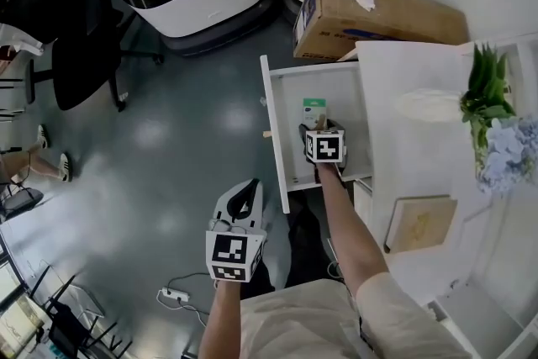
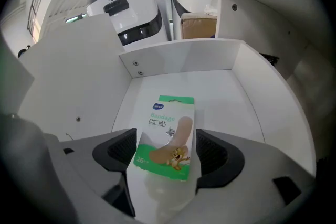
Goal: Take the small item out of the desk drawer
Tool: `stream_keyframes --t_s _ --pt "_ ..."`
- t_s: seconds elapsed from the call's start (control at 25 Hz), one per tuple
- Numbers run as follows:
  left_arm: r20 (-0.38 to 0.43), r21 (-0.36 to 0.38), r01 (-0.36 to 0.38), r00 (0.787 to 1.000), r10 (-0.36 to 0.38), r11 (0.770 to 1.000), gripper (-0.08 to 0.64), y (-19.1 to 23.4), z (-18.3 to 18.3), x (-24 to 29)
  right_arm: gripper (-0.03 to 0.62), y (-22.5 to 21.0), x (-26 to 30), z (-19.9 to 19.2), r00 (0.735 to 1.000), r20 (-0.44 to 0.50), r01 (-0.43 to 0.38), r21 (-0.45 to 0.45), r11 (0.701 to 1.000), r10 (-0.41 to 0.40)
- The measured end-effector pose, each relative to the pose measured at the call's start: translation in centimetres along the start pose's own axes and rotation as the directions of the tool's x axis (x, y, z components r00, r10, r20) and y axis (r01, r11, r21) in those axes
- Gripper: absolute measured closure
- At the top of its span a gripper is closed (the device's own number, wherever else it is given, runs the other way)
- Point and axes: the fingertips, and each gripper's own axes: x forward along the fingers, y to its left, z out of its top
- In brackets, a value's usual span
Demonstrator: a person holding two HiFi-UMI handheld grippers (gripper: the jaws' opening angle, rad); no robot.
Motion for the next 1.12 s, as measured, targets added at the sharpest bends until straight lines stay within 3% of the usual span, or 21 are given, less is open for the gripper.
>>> stream_keyframes --t_s 0.2,0.48,0.88,1.12 --pt "-0.003 -0.010 -0.016 1.000 0.016 1.000 0.543 0.9 -0.3 -0.1 0.215 -0.7 0.8 0.1 0.997 0.000 0.082 0.039 0.996 -0.082" --pt "-0.013 -0.030 -0.027 1.000 0.026 0.999 0.543 1.6 -0.9 -0.4 0.215 -0.7 1.6 0.1 0.991 -0.044 0.126 0.006 0.992 -0.125" --pt "0.004 -0.011 -0.018 1.000 0.018 1.000 0.543 1.9 -0.1 -1.6 0.221 -0.2 0.8 -0.3 0.994 -0.053 0.101 0.025 0.995 -0.100" --pt "0.027 -0.029 -0.015 1.000 0.015 0.999 0.543 1.6 0.2 -2.1 0.221 0.6 -1.0 -0.1 0.997 -0.009 0.073 0.005 0.997 -0.073"
